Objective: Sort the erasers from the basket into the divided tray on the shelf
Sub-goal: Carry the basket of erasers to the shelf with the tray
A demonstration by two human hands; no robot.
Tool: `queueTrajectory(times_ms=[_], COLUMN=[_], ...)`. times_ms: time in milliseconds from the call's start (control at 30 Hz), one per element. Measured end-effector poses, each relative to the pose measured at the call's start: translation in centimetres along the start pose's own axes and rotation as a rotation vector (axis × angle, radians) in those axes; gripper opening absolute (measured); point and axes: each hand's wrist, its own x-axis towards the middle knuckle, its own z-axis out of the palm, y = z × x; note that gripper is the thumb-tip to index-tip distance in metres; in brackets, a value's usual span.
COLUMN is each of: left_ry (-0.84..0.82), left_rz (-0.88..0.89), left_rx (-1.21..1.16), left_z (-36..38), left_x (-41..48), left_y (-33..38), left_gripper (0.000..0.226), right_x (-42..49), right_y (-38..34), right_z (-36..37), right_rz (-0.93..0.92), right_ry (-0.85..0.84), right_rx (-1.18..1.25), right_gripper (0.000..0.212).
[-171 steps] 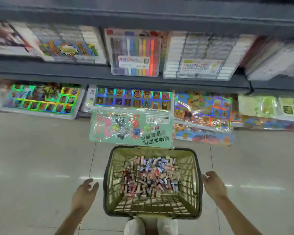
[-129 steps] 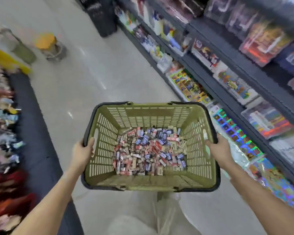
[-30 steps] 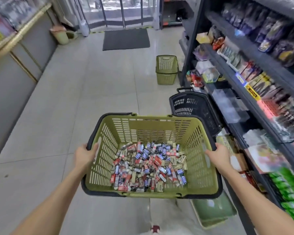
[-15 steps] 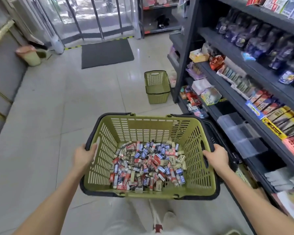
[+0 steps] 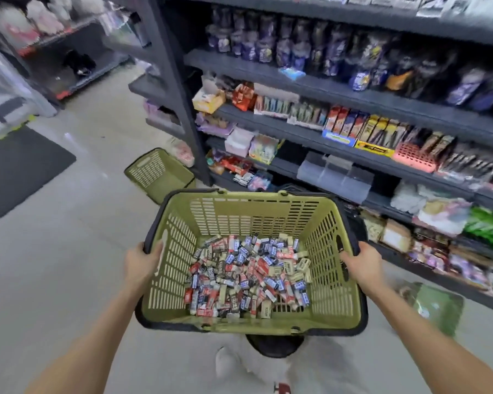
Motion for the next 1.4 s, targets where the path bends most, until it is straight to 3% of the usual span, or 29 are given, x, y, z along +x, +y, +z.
queueTrajectory(times_ms=[300, 667, 833, 1067, 1233, 1400], left_ry=[-0.180, -0.233, -0.360, -0.402, -0.560, -0.644], left_rz=[0.194, 0.145, 0.195, 0.388, 0.397, 0.259], left_rx=[0.056, 0.171, 0.330, 0.554, 0.542, 0.267], left_z=[9.4, 22.7, 27.4, 35.0, 40.4, 46.0], left_x=[6.2, 8.2, 13.7, 23.1, 26.3, 27.0], left_y=[10.1, 19.3, 19.9, 17.2, 14.1, 10.9], left_gripper=[0.035, 0.040, 0.041, 0.048, 0.040, 0.020], right_x=[4.8, 19.1, 22.3, 26.4, 28.8, 31.1], right_y=[2.7, 8.2, 10.5, 14.7, 18.2, 23.0], right_z=[-4.7, -10.3, -7.8, -0.6, 3.3, 5.6], right_rz=[0.182, 0.286, 0.410, 0.479, 0.495, 0.495], right_ry=[0.175, 0.125, 0.095, 0.198, 0.209, 0.142], right_rx=[0.060, 0.039, 0.016, 0.145, 0.158, 0.151], right_gripper=[0.012, 0.010, 0.011, 0.026, 0.025, 0.026])
